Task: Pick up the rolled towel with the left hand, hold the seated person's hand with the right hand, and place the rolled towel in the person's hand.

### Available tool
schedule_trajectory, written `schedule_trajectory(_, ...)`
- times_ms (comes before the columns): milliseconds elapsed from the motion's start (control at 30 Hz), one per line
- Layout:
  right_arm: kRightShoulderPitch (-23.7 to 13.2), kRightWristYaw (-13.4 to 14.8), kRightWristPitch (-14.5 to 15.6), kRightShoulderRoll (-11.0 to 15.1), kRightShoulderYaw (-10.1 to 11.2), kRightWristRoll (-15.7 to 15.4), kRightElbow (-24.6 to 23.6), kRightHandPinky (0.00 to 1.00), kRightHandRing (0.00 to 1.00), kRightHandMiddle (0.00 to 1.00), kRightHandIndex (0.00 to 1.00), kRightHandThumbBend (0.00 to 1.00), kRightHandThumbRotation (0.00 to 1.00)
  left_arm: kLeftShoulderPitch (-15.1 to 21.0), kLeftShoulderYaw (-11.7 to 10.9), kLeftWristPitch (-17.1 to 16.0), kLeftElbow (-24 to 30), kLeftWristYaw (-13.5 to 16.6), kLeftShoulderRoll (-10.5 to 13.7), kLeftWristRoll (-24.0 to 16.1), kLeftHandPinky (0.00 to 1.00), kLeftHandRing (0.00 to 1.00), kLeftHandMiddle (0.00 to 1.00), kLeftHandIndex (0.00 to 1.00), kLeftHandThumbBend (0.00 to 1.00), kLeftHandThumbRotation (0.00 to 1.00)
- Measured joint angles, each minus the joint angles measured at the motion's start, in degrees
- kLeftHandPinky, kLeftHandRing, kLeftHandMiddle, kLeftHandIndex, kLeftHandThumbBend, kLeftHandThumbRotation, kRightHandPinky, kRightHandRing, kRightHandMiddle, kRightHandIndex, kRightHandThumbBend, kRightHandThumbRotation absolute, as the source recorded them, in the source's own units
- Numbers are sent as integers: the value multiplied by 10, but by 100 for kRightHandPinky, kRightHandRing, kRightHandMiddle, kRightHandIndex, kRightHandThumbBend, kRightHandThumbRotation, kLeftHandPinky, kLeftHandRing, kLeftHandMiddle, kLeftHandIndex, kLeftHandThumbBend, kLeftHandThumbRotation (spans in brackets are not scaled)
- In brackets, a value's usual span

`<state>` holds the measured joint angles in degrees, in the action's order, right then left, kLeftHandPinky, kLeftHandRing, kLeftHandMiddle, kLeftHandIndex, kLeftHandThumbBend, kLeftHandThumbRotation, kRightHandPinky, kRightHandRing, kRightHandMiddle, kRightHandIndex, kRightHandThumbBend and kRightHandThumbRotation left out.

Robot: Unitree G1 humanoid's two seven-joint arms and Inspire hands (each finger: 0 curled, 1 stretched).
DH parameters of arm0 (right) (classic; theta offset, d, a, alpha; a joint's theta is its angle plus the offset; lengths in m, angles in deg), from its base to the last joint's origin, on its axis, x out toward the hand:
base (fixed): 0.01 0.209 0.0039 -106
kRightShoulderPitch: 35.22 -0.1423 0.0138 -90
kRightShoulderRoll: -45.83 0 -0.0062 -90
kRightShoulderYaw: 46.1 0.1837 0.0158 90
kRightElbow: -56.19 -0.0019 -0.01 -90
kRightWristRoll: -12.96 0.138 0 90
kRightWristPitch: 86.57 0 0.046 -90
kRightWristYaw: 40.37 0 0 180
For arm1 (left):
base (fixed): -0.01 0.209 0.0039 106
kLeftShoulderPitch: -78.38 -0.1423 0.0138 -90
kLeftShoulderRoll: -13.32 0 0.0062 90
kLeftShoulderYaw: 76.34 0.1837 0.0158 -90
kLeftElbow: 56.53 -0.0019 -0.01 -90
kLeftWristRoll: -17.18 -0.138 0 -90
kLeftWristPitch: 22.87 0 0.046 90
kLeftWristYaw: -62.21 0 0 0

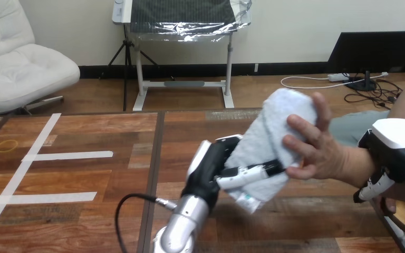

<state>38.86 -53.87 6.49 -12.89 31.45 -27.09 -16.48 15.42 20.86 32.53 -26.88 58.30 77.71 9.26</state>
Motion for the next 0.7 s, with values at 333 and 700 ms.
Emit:
schedule_trajectory(333, 0, 6, -1, 0, 11, 10, -10, 13, 21, 30, 35, 72, 0, 8, 13, 0, -3, 1, -5, 5, 34, 38, 43, 46, 90, 41)
schedule_trajectory(700, 0, 6, -1, 0, 14, 9, -13, 13, 22, 31, 36, 71, 0, 8, 13, -1, -6, 5, -5, 6, 32, 36, 40, 44, 96, 48)
